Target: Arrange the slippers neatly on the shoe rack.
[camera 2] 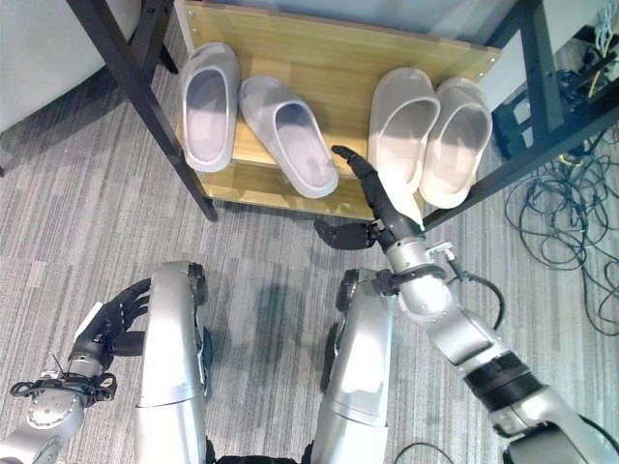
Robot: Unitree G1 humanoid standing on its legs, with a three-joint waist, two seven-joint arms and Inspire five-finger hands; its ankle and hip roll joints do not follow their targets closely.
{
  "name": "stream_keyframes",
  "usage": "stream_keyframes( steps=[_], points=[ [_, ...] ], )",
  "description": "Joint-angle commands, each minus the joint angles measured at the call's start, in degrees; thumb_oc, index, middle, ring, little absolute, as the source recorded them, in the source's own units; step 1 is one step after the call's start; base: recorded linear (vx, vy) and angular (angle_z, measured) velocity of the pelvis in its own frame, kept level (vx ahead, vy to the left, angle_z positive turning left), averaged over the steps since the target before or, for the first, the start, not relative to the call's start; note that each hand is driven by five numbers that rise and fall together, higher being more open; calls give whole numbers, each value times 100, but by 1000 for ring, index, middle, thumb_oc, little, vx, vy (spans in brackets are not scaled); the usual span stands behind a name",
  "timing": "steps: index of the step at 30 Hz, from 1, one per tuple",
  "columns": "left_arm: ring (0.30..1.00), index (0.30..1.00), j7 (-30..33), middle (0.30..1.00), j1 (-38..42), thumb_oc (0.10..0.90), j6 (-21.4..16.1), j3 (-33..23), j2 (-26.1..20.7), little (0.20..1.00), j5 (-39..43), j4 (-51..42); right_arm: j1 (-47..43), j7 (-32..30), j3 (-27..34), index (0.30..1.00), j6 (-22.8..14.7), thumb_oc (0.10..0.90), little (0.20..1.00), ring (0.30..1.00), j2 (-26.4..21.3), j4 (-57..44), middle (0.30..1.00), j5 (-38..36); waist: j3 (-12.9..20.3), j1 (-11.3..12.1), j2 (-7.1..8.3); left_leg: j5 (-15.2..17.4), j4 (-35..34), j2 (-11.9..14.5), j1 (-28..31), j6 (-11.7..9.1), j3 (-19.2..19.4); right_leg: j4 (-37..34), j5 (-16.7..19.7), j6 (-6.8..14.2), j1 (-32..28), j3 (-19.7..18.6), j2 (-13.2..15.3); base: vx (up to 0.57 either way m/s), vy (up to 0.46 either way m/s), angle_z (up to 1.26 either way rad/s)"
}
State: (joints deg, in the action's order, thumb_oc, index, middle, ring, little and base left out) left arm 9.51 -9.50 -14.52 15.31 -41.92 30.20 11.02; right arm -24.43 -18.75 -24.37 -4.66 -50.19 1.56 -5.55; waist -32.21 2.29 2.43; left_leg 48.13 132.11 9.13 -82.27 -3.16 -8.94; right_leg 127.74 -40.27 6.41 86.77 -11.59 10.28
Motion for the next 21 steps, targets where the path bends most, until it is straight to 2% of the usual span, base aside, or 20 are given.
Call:
stream_keyframes(
  steps=[1, 21],
  points=[
    [900, 900, 1005, 900, 1663, 800, -6, -185, 710, 900, -152, 206, -602, -83, 186, 900, -273, 800, 900, 900, 6, -332, 900, 150, 241, -390, 138, -524, -404, -8, -768, 527, 921, 50, -24, -921, 319, 212, 400, 0, 0, 0],
    [900, 900, 1033, 900, 1630, 800, -3, -211, 714, 900, -129, 174, -789, 109, -155, 900, -300, 800, 900, 900, 560, -670, 900, 195, 241, -347, 121, -529, -453, -18, -768, 521, 915, -10, -4, -927, 319, 252, 369, 0, 0, 0]
  ],
)
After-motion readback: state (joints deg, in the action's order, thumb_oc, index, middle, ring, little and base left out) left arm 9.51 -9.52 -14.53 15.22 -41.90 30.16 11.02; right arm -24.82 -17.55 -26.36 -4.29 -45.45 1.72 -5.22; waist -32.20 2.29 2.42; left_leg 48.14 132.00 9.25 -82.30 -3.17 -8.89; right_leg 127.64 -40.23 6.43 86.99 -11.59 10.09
